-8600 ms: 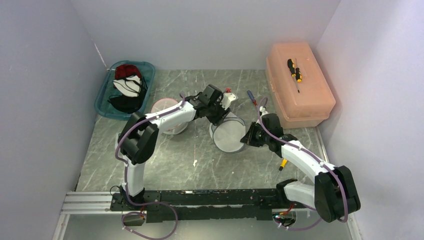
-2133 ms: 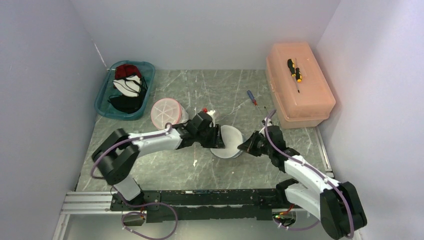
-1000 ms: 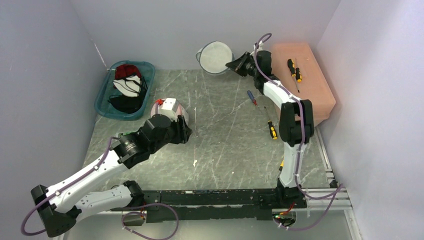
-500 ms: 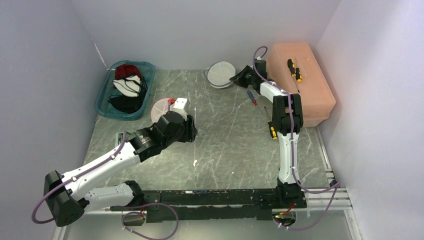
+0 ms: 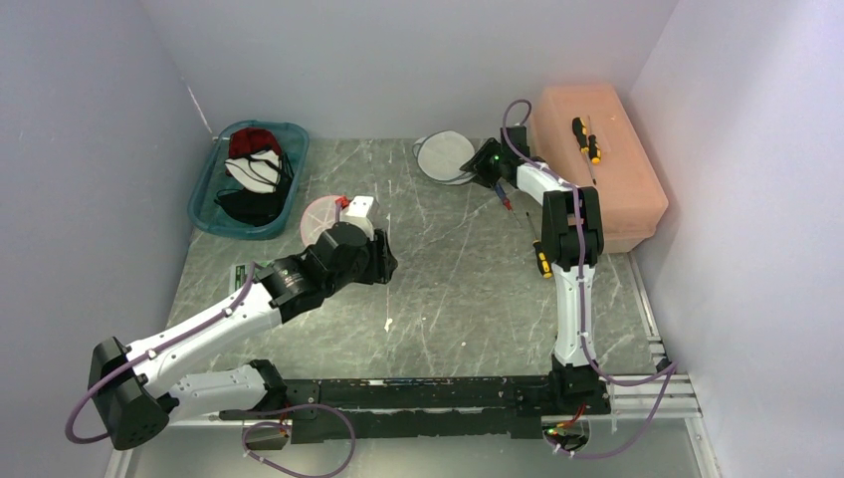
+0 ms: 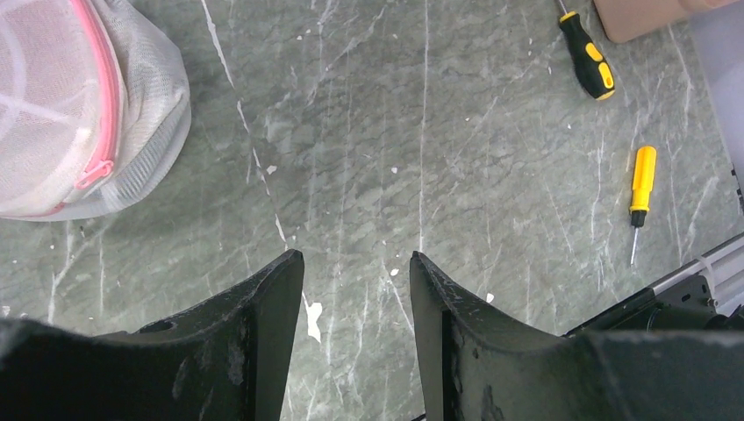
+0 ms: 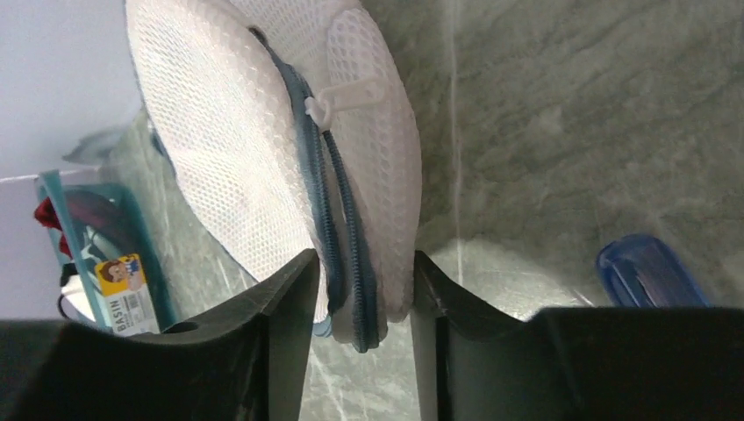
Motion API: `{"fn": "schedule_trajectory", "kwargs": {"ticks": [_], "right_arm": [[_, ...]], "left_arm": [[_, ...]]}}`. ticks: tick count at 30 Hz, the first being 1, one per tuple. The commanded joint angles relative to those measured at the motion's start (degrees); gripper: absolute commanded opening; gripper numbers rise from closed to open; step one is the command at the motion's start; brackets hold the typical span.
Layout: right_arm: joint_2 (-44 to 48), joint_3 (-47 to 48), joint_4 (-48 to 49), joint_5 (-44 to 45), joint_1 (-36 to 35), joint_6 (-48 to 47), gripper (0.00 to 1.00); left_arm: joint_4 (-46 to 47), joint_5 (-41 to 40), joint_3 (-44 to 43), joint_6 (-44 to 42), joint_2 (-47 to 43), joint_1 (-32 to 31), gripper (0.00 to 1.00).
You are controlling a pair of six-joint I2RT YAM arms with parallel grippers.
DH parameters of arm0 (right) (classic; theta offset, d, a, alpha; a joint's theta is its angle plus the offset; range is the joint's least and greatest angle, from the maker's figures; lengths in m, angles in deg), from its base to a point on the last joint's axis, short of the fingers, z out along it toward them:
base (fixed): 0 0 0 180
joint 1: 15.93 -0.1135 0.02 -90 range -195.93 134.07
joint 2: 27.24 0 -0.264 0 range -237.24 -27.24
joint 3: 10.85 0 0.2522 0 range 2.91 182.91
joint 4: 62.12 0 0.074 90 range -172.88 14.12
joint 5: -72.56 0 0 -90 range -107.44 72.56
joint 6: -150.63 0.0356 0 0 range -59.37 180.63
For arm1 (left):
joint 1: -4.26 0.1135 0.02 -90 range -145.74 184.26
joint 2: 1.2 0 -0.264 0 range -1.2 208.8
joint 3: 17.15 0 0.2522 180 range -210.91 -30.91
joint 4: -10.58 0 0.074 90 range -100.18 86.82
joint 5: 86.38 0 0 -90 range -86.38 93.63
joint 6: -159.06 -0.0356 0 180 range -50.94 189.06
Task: Unzip the laundry bag and remove the bra
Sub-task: Place the laundry bag at the center of the board.
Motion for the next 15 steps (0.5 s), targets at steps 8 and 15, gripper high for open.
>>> {"fn": "schedule_trajectory", "kwargs": {"ticks": [8, 15], "right_arm": [[7.5, -0.7, -1.9, 3.0, -0.3, -3.8, 0.66], [16.3, -1.3, -5.3, 8.0, -2.4, -8.4, 0.81]], "left_arm": [[2.6, 2.1, 1.7, 2.7, -1.0, -0.1, 0.53], [0.8, 0.3, 1.9, 2.7, -2.0, 0.0, 0.54]]}}
